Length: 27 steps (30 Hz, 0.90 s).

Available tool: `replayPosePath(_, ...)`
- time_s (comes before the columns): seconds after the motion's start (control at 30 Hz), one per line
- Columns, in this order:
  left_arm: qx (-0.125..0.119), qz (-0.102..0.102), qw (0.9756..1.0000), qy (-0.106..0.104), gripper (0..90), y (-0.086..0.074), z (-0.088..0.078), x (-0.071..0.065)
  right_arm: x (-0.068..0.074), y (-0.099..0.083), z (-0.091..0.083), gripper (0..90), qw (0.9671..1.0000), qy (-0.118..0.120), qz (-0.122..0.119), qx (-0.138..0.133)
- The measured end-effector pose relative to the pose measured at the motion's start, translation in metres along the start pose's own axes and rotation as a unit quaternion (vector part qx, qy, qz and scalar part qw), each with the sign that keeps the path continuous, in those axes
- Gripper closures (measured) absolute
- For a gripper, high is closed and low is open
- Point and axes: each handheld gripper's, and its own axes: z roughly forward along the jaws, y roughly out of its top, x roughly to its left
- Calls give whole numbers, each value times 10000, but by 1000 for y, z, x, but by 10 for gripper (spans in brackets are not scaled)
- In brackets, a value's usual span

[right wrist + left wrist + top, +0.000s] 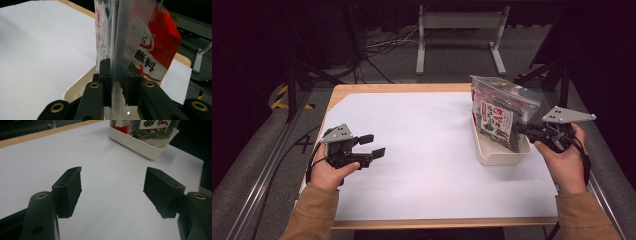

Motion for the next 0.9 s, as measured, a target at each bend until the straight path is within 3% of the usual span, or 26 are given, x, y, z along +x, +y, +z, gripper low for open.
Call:
replayPosePath(0.3,4,27,10000,7,309,0,1,0,0,-16,8,794,9997,19,151,203)
replayPosePath(0.7,40,25,10000,-5,309,0,2,-1,-2,-29,12,790,9995,37,282,115)
replayPosePath(0.9,36,-19,10000,35,309,-1,-1,1,-9,-33,11,777,9989,51,457,-77)
